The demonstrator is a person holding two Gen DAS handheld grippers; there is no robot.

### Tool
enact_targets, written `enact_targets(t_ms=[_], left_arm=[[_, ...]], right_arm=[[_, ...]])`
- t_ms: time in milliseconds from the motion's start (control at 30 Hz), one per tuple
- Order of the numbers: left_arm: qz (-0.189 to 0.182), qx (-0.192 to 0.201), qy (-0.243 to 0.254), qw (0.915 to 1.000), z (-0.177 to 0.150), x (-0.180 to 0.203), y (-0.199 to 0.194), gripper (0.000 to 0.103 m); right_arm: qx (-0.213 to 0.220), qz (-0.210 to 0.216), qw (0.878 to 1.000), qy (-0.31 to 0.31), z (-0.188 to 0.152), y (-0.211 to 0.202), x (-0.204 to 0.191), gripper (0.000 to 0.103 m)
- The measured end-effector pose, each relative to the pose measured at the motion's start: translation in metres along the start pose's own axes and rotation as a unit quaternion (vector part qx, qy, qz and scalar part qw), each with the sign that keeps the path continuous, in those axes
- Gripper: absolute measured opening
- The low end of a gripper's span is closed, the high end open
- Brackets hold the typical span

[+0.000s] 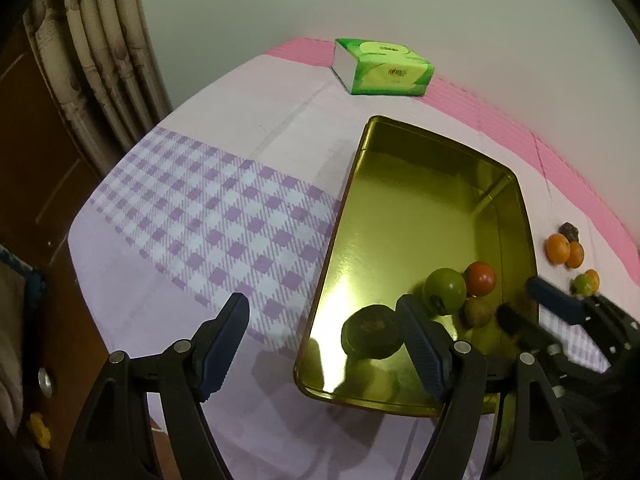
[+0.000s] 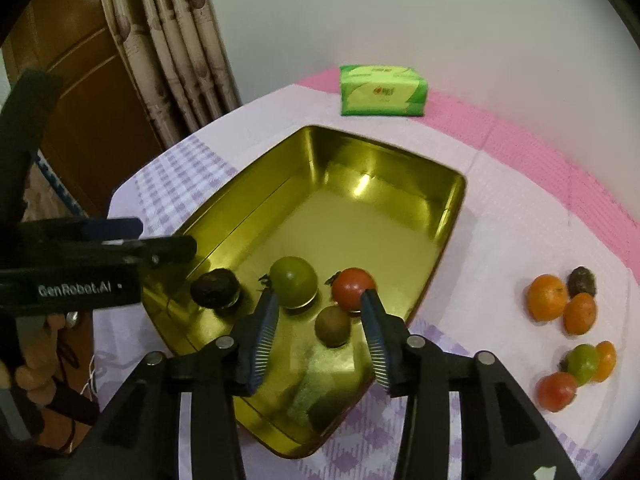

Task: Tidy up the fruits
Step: 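Carry the brown kiwi into the tray with the right gripper and release it, then grasp the orange with the right gripper while the left grasps the red tomato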

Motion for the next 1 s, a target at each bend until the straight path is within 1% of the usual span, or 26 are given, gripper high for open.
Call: enact_targets(t_ms=[67,133,167,267,333,400,500,633,767,833,900,933,1000], left_arm=[[0.001,0.005,0.004,1.0000,0.001,0.001,-0.002,0.076],[0.000,0.006,0.004,1.0000,0.001,0.001,-0.002,0.076],[-0.001,0.005,0.004,1.0000,0.001,0.001,-0.001,0.076],[0.000,0.000,0.006,1.0000,-0.001,0.002,0.001,0.076],[-0.001,0.000,0.010,1.0000,-0.001,0.004,0.001,0.076],[-0.004,0.001,0.014,0.9999,-0.001,0.007,0.001,0.076],[-0.011,0.005,0.023,0.9997,-0.001,0.013,-0.001,0.076],[-0.032,0.011,0.047,0.9983,-0.001,0.029,-0.006,0.076],[-0.055,0.019,0.081,0.9950,-0.001,0.055,-0.017,0.076],[-0.067,0.035,0.101,0.9921,0.001,0.074,-0.027,0.076],[-0.080,0.041,0.122,0.9884,0.002,0.093,-0.035,0.076],[-0.088,0.042,0.131,0.9865,0.003,0.103,-0.037,0.076],[-0.098,0.038,0.150,0.9831,0.003,0.124,-0.038,0.076]], right_arm=[[0.018,-0.011,1.000,0.011,0.004,-0.012,0.012,0.040],[0.032,-0.043,0.998,0.015,0.004,-0.027,0.034,0.040],[0.034,-0.062,0.997,0.021,0.002,-0.035,0.052,0.040],[0.032,-0.111,0.992,0.042,-0.009,-0.058,0.099,0.040],[0.030,-0.152,0.986,0.054,-0.020,-0.074,0.137,0.040],[0.022,-0.185,0.980,0.065,-0.029,-0.083,0.167,0.040],[0.012,-0.211,0.974,0.079,-0.043,-0.091,0.201,0.040],[-0.002,-0.222,0.972,0.083,-0.060,-0.088,0.225,0.040],[-0.004,-0.208,0.974,0.089,-0.070,-0.078,0.234,0.040],[-0.004,-0.198,0.976,0.089,-0.072,-0.073,0.236,0.040],[-0.003,-0.199,0.976,0.086,-0.074,-0.068,0.239,0.040],[0.000,-0.193,0.977,0.086,-0.074,-0.067,0.240,0.043],[0.007,-0.183,0.979,0.088,-0.072,-0.062,0.243,0.044]])
Point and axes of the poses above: each gripper's, at about its wrist camera, not at the fingertips, and y roughly the way its jaws point, x to its right, z to its top, the point moved 6 cm from there along y, roughly the way its jaws point, and after that the axes turned 10 degrees about x, right-handed, at the moved point
